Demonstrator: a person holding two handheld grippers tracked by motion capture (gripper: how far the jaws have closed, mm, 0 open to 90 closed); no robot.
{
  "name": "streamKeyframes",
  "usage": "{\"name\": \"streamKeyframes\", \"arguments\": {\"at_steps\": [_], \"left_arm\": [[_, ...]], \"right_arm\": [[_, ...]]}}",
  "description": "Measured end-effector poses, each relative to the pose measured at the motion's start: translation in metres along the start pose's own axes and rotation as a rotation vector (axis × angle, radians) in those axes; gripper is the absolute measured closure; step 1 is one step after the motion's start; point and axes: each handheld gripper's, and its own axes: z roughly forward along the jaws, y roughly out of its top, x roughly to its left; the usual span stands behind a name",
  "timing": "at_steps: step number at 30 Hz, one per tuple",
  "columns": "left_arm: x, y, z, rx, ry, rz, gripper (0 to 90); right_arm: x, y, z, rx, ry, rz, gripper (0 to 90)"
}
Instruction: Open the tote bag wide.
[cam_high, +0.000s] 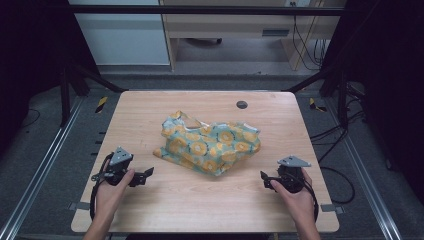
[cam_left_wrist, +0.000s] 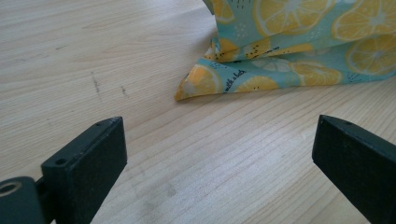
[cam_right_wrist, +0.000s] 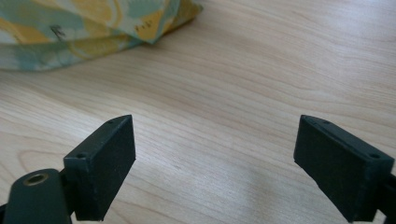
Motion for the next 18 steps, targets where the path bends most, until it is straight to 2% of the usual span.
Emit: {"name": "streamKeyframes", "arguments": {"at_steps": [1, 3, 4, 6, 7, 8, 10, 11, 12, 13, 15, 18], "left_arm": [[-0.001, -0.001, 0.0, -0.002, 0.009, -0.004, 2.8], [-0.001, -0.002, -0.001, -0.009, 0.005, -0.017, 3.1], [0.0, -0.002, -0.002, -0.012, 0.004, -0.018, 3.1], [-0.001, -0.001, -0.002, -0.012, 0.006, -0.018, 3.2], [-0.001, -0.001, -0.002, -0.013, 0.007, -0.016, 3.2], [-0.002, -0.001, -0.001, -0.012, 0.008, -0.012, 3.2], [-0.003, -0.001, 0.0, -0.01, 0.014, -0.006, 3.2], [-0.004, -0.001, 0.001, -0.008, 0.015, -0.003, 3.2], [-0.004, -0.001, 0.001, -0.005, 0.016, 0.0, 3.1], [-0.005, -0.001, 0.001, -0.004, 0.013, 0.0, 3.1], [-0.006, -0.001, 0.001, 0.0, 0.01, 0.004, 3.1], [-0.005, -0.001, 0.0, -0.001, 0.01, 0.004, 3.1]], "right_arm": [[0.0, 0.0, 0.0, 0.0, 0.0, 0.0, 18.3], [0.0, 0.011, -0.006, -0.012, 0.007, -0.016, 20.9], [0.0, 0.032, -0.016, -0.042, 0.014, -0.052, 24.6], [0.002, 0.051, -0.023, -0.058, 0.03, -0.075, 27.0], [0.002, 0.051, -0.023, -0.058, 0.03, -0.075, 27.0], [0.004, 0.064, -0.026, -0.061, 0.037, -0.093, 28.3], [0.01, 0.1, -0.029, -0.061, 0.062, -0.138, 30.9], [0.01, 0.1, -0.029, -0.061, 0.062, -0.138, 30.9], [0.011, 0.112, -0.027, -0.055, 0.081, -0.14, 31.5], [0.013, 0.135, -0.017, -0.034, 0.099, -0.153, 33.6], [0.014, 0.142, -0.012, -0.027, 0.097, -0.164, 34.4], [0.013, 0.165, 0.011, 0.012, 0.102, -0.16, 39.3]]}}
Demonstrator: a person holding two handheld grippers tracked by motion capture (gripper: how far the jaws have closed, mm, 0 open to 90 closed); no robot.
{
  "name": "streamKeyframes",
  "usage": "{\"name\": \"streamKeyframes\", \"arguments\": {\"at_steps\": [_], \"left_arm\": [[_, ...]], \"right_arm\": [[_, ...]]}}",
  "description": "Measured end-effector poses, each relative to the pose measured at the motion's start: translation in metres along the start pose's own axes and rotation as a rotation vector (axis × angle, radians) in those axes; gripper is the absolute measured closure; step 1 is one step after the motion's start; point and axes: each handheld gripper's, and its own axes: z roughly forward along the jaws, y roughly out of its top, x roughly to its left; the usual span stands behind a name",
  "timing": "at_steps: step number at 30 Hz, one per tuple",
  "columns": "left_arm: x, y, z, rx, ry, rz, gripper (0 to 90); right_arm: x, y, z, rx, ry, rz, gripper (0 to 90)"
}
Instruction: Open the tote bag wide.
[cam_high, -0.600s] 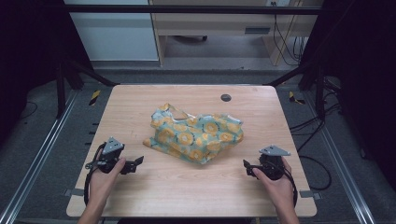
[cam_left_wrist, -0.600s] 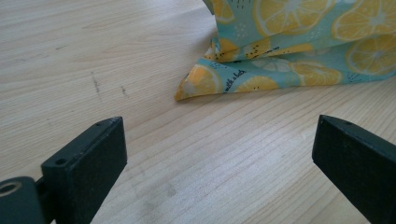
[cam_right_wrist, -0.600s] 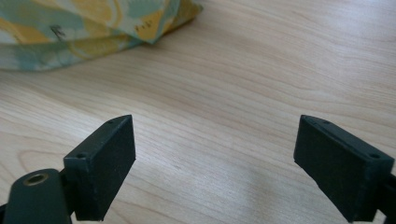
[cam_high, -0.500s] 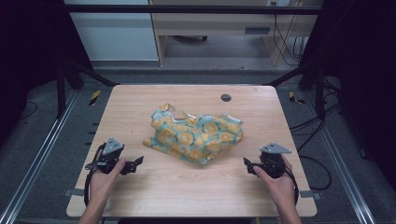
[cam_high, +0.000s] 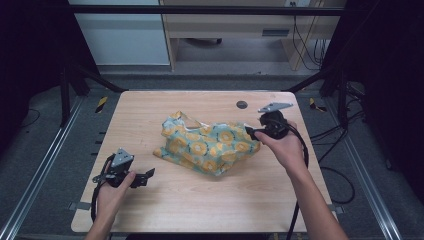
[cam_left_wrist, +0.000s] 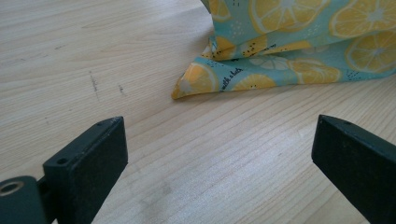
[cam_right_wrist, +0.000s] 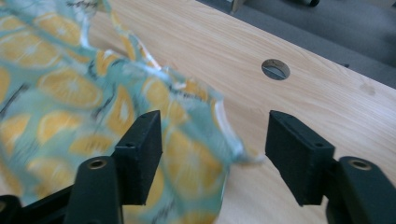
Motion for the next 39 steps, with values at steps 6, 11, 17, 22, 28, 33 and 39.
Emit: {"name": "streamKeyframes", "arguments": {"at_steps": [6, 11, 17, 22, 28, 33, 39], "left_arm": [[0.001, 0.0, 0.002, 0.001, -0.015, -0.004, 3.1], [-0.001, 0.001, 0.001, 0.001, -0.015, 0.012, 3.1], [-0.002, 0.002, 0.001, -0.001, -0.015, 0.02, 3.1], [-0.004, 0.002, 0.001, 0.003, -0.014, 0.032, 3.1], [-0.004, 0.003, 0.001, -0.005, -0.008, 0.036, 3.1], [-0.004, 0.003, -0.002, -0.007, -0.003, 0.037, 3.1], [-0.003, 0.004, -0.004, -0.014, 0.008, 0.04, 3.2]], "right_arm": [[-0.015, 0.026, 0.045, 0.07, 0.038, 0.06, 44.4], [-0.019, 0.033, 0.07, 0.122, 0.062, 0.114, 43.7], [-0.019, 0.029, 0.086, 0.196, 0.072, 0.133, 39.6], [-0.016, 0.021, 0.093, 0.263, 0.119, 0.143, 52.5], [-0.01, 0.018, 0.088, 0.283, 0.205, 0.14, 87.0], [-0.006, 0.022, 0.077, 0.217, 0.203, 0.117, 89.8], [0.004, 0.033, 0.052, 0.089, 0.214, 0.083, 89.9]]}}
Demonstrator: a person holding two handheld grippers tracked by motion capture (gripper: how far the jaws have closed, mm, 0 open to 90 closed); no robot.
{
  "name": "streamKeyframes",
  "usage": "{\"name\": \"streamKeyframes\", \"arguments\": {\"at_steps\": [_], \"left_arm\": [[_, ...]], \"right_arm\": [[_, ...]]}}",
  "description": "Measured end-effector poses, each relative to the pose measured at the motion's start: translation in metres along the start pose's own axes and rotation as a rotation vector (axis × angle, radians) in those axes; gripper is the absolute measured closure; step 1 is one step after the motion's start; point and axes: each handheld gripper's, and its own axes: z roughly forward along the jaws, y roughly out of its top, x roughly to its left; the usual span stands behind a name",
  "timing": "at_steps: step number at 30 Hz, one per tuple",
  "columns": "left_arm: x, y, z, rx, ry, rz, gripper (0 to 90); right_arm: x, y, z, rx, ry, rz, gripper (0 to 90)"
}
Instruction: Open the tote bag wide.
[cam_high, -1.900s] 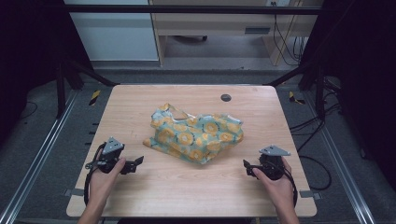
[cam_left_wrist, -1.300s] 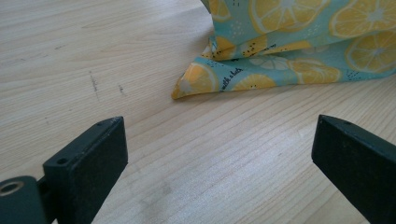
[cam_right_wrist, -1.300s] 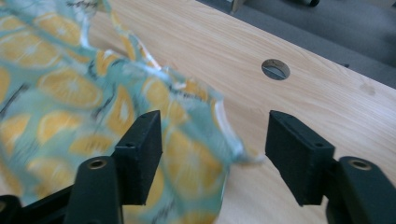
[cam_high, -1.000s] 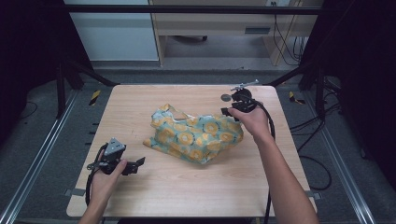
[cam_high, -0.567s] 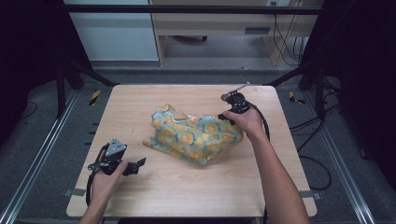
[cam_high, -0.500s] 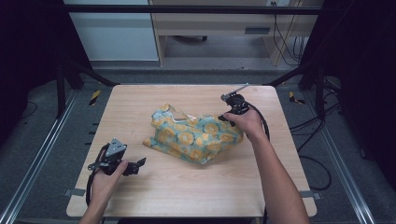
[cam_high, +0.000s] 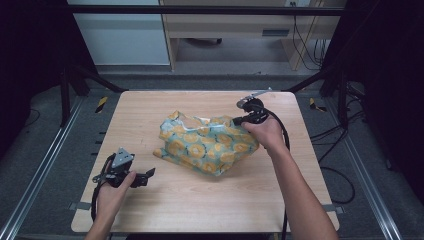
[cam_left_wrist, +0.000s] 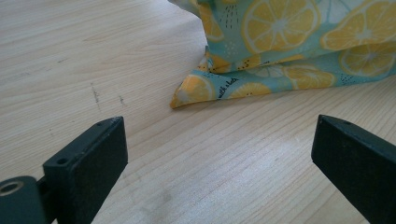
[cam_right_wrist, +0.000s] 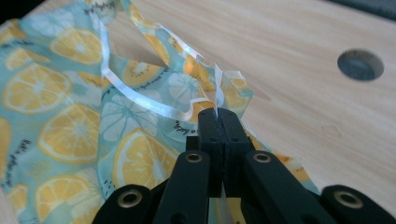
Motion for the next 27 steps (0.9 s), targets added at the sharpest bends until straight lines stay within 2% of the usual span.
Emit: {"name": "streamKeyframes", "arguments": {"at_steps": [3, 4, 6, 10, 20, 27], "left_arm": [[0.0, 0.0, -0.002, -0.004, 0.004, -0.005, 3.2], [0.0, 0.0, -0.002, -0.006, 0.006, -0.003, 3.2], [0.001, 0.001, -0.003, -0.009, 0.009, -0.006, 3.2], [0.001, 0.001, -0.004, -0.014, 0.012, -0.008, 3.2], [0.003, 0.002, -0.007, -0.022, 0.015, -0.009, 3.2], [0.004, 0.002, -0.008, -0.023, 0.017, -0.02, 3.3]], "right_arm": [[0.009, 0.003, -0.013, -0.047, 0.012, -0.02, 89.9], [0.016, 0.005, -0.023, -0.077, 0.019, -0.041, 89.9], [0.019, 0.006, -0.026, -0.089, 0.023, -0.048, 89.9], [0.034, 0.007, -0.046, -0.144, 0.038, -0.097, 90.0], [0.06, 0.001, -0.072, -0.232, 0.087, -0.155, 90.0], [0.072, -0.006, -0.079, -0.252, 0.114, -0.176, 89.9]]}}
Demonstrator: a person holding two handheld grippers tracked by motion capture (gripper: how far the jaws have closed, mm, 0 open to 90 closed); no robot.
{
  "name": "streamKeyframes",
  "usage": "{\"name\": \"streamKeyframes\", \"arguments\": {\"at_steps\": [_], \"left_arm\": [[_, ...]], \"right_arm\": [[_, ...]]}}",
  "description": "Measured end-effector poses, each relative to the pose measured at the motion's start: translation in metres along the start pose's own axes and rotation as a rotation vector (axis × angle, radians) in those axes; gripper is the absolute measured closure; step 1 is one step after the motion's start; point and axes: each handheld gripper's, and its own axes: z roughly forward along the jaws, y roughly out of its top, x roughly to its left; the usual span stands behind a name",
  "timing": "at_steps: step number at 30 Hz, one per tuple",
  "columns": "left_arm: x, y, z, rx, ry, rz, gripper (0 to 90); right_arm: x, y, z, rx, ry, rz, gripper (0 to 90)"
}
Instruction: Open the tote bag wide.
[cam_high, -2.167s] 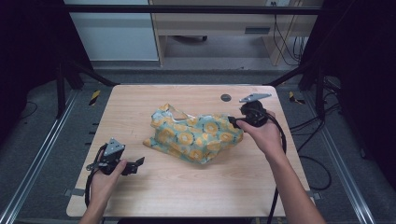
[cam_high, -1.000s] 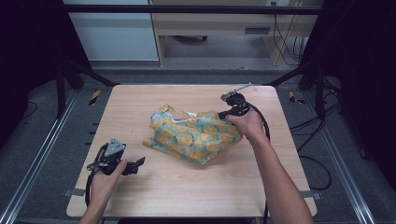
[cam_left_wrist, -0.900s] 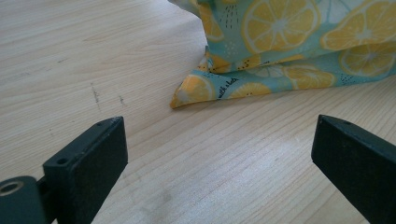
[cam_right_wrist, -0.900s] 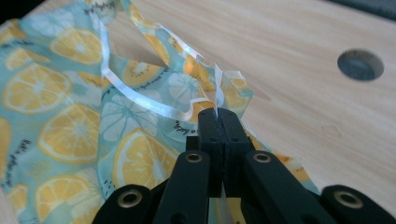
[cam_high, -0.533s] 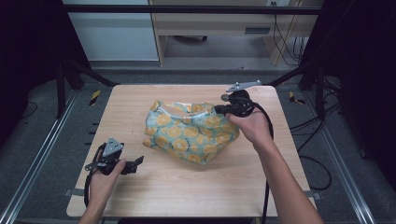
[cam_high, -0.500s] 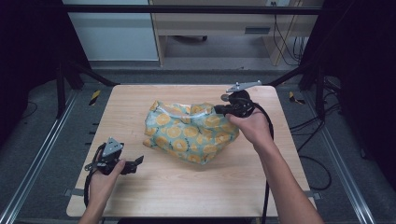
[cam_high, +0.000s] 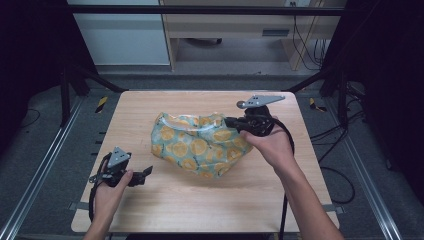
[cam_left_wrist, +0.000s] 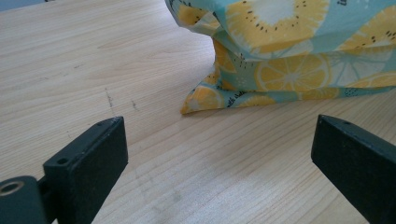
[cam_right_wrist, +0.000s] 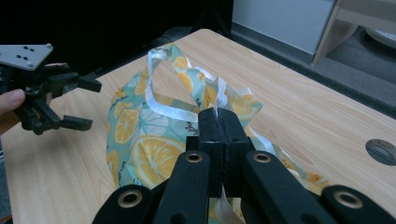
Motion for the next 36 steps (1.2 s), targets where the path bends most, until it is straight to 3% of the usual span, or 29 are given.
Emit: {"name": "streamKeyframes", "arguments": {"at_steps": [13, 20, 28, 33, 36], "left_arm": [[0.002, 0.005, -0.008, -0.029, 0.007, -0.009, 3.5], [0.001, 0.019, -0.015, -0.066, 0.004, -0.012, 3.4], [-0.002, 0.053, -0.022, -0.087, 0.016, 0.026, 3.4], [-0.008, 0.081, -0.025, -0.075, 0.012, 0.059, 3.2], [-0.011, 0.102, -0.02, -0.042, 0.014, 0.09, 3.0]], "right_arm": [[0.02, -0.014, -0.004, -0.011, 0.04, -0.028, 89.9], [0.034, -0.021, -0.01, -0.02, 0.065, -0.054, 89.9], [0.051, -0.034, -0.01, -0.015, 0.095, -0.091, 89.9], [0.057, -0.043, -0.007, -0.008, 0.117, -0.101, 89.8], [0.061, -0.047, -0.005, -0.003, 0.126, -0.107, 89.8]]}}
